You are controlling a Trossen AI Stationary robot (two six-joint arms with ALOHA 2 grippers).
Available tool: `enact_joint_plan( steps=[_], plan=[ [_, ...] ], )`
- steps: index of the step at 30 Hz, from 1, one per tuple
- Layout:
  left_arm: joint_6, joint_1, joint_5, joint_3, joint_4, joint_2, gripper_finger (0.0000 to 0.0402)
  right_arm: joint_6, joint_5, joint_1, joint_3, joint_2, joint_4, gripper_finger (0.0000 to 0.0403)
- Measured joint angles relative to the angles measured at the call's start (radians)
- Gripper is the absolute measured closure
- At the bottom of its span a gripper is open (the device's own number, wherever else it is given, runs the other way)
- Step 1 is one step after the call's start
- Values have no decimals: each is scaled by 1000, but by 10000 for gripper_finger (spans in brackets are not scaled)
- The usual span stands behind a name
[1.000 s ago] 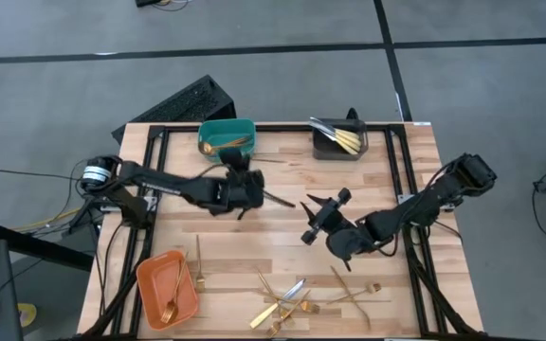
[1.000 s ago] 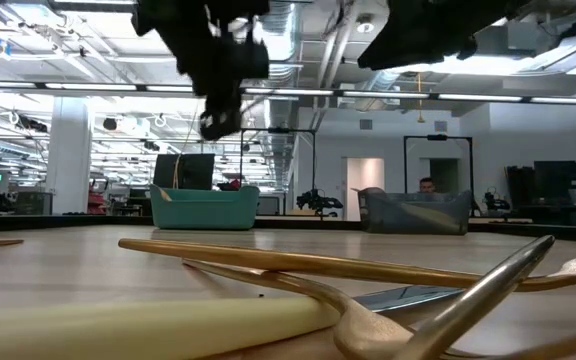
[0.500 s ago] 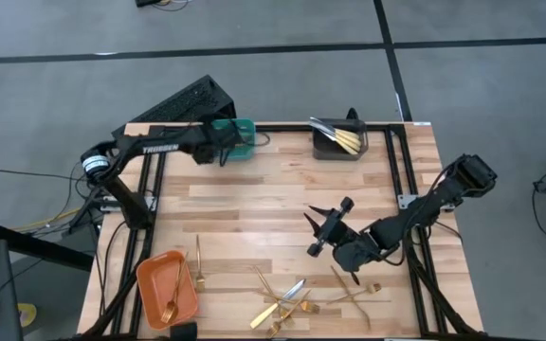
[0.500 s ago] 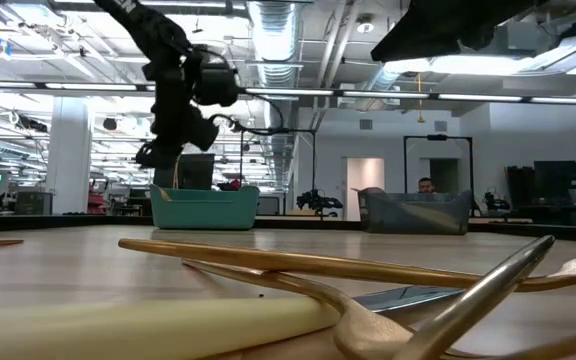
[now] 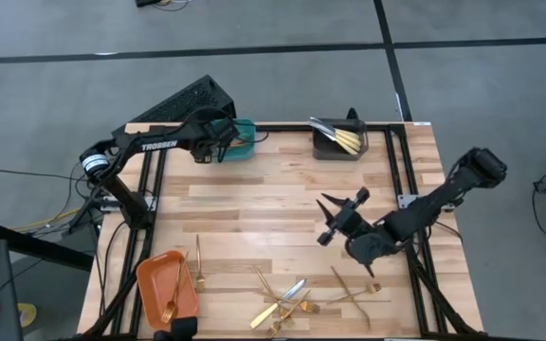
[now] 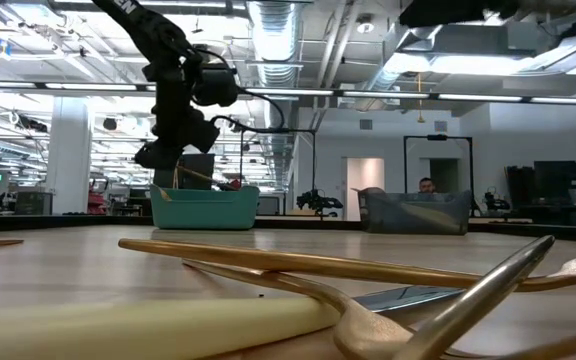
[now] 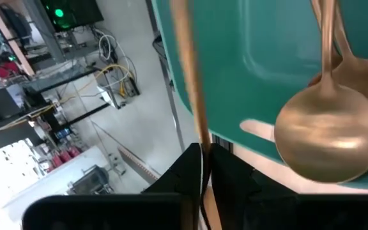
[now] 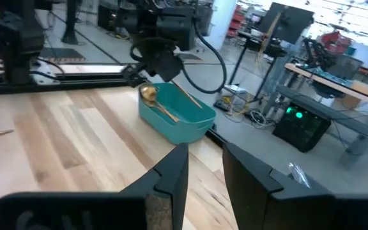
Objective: Sort silverware by color (type)
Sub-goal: Put the gold spoon into the green bin, then put the gold fork into the orange bin
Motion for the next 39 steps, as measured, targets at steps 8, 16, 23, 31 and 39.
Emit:
enact_joint_plan(
  steps=[8,16,23,31,39],
  plan=[
    [-113,-4,18,0,29,0,381,12,-1,66,0,-72,-28,281],
    [-35,-52,134,0,36,0,381,46,-3,66,0,-77,-35,281],
    [-101,-63,188,0,26,0,336,96,-56,68,0,-74,-39,281],
    [-268,-81,41,0,-54,-53,218,350,-278,-48,0,7,-223,267],
    [-671,-188,554,-49,-61,-281,179,267,-744,-150,-1,230,-32,250]
  ],
)
